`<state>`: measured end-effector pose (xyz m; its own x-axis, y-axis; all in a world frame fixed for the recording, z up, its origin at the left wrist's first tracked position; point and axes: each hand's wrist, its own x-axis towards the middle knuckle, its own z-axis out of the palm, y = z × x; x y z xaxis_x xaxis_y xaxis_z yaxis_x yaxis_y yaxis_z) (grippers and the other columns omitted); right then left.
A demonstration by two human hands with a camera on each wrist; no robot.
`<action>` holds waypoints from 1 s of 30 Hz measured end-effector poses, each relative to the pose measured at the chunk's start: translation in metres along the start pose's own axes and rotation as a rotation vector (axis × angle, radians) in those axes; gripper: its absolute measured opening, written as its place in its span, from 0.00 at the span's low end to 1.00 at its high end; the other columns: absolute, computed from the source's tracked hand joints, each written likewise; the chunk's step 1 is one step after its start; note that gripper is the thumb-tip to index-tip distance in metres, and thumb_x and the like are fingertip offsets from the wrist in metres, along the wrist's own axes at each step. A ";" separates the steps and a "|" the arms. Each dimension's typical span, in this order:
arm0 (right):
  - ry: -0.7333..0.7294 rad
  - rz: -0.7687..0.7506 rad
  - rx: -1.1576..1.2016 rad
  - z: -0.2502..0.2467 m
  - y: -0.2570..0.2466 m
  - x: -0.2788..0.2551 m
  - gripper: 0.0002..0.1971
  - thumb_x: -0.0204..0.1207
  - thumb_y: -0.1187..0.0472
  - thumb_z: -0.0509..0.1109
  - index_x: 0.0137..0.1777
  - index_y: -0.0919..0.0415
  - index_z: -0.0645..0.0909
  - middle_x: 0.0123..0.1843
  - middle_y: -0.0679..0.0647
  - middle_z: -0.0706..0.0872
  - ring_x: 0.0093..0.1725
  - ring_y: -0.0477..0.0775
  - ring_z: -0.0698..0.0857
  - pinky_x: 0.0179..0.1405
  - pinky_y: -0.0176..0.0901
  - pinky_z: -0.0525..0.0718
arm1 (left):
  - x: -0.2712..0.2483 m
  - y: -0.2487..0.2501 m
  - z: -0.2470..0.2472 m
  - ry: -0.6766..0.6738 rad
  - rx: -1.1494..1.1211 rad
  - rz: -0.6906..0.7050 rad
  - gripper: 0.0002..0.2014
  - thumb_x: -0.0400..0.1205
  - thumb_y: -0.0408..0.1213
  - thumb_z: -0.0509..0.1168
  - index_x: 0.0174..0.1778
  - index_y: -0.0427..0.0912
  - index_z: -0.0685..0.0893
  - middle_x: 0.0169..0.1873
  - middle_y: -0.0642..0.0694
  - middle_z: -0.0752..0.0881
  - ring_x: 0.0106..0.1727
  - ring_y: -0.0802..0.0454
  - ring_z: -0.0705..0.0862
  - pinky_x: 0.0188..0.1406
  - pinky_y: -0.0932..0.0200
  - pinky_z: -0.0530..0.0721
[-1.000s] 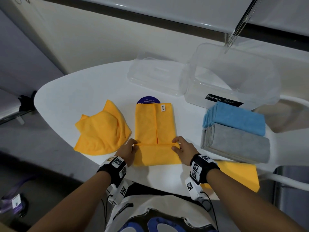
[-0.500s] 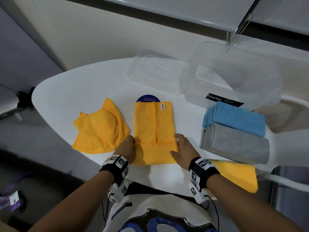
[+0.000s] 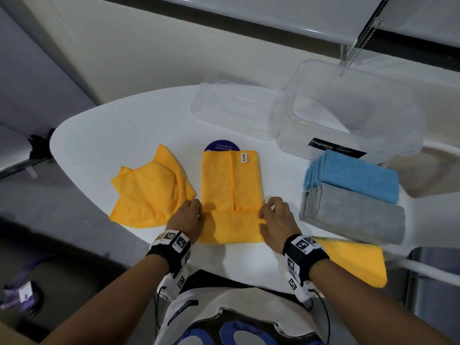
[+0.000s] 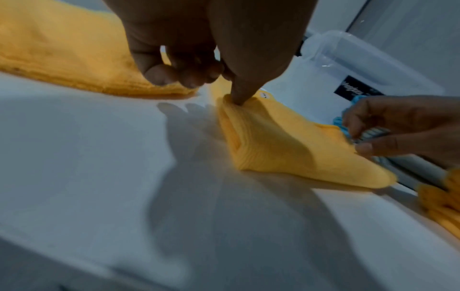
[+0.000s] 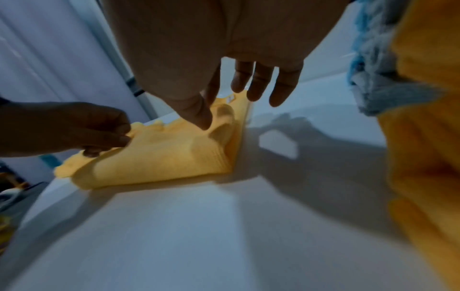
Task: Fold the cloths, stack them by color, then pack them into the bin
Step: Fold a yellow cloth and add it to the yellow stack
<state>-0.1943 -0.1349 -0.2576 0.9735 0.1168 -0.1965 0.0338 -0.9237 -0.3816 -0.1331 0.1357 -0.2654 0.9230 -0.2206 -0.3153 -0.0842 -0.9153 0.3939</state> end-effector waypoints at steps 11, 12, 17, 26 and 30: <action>-0.358 -0.198 -0.176 0.004 -0.003 -0.005 0.42 0.75 0.47 0.72 0.84 0.54 0.54 0.85 0.51 0.51 0.83 0.55 0.55 0.77 0.54 0.62 | -0.019 -0.001 0.005 -0.288 0.367 0.409 0.38 0.75 0.64 0.62 0.80 0.52 0.62 0.79 0.52 0.63 0.78 0.49 0.66 0.73 0.41 0.63; -0.336 -0.188 -0.151 0.004 -0.003 -0.006 0.40 0.75 0.52 0.73 0.84 0.54 0.57 0.85 0.51 0.54 0.82 0.55 0.58 0.77 0.55 0.64 | -0.021 -0.002 0.005 -0.300 0.381 0.413 0.42 0.74 0.64 0.65 0.80 0.51 0.59 0.80 0.51 0.60 0.78 0.50 0.65 0.73 0.42 0.62; -0.231 -0.233 -0.072 0.007 0.002 -0.005 0.32 0.58 0.72 0.78 0.66 0.59 0.82 0.72 0.58 0.80 0.62 0.62 0.85 0.60 0.63 0.84 | -0.024 -0.016 0.007 -0.190 0.312 0.485 0.21 0.79 0.44 0.63 0.67 0.52 0.65 0.75 0.51 0.71 0.71 0.49 0.78 0.64 0.44 0.70; -0.443 0.030 0.215 -0.023 -0.008 -0.020 0.14 0.82 0.60 0.60 0.66 0.54 0.78 0.50 0.54 0.83 0.51 0.59 0.83 0.46 0.43 0.76 | -0.029 -0.020 -0.014 -0.289 -0.139 0.269 0.18 0.81 0.52 0.54 0.60 0.46 0.77 0.37 0.51 0.82 0.38 0.49 0.82 0.36 0.59 0.72; -0.326 0.171 0.344 -0.025 -0.003 0.001 0.14 0.83 0.61 0.60 0.68 0.53 0.74 0.49 0.56 0.83 0.46 0.57 0.82 0.45 0.45 0.80 | -0.010 -0.011 -0.013 -0.249 -0.254 0.077 0.12 0.86 0.46 0.58 0.62 0.46 0.76 0.38 0.49 0.80 0.39 0.48 0.80 0.35 0.58 0.73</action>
<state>-0.1875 -0.1412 -0.2338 0.8355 0.1328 -0.5332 -0.2500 -0.7722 -0.5842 -0.1364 0.1522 -0.2555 0.7954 -0.3892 -0.4646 -0.0249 -0.7869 0.6166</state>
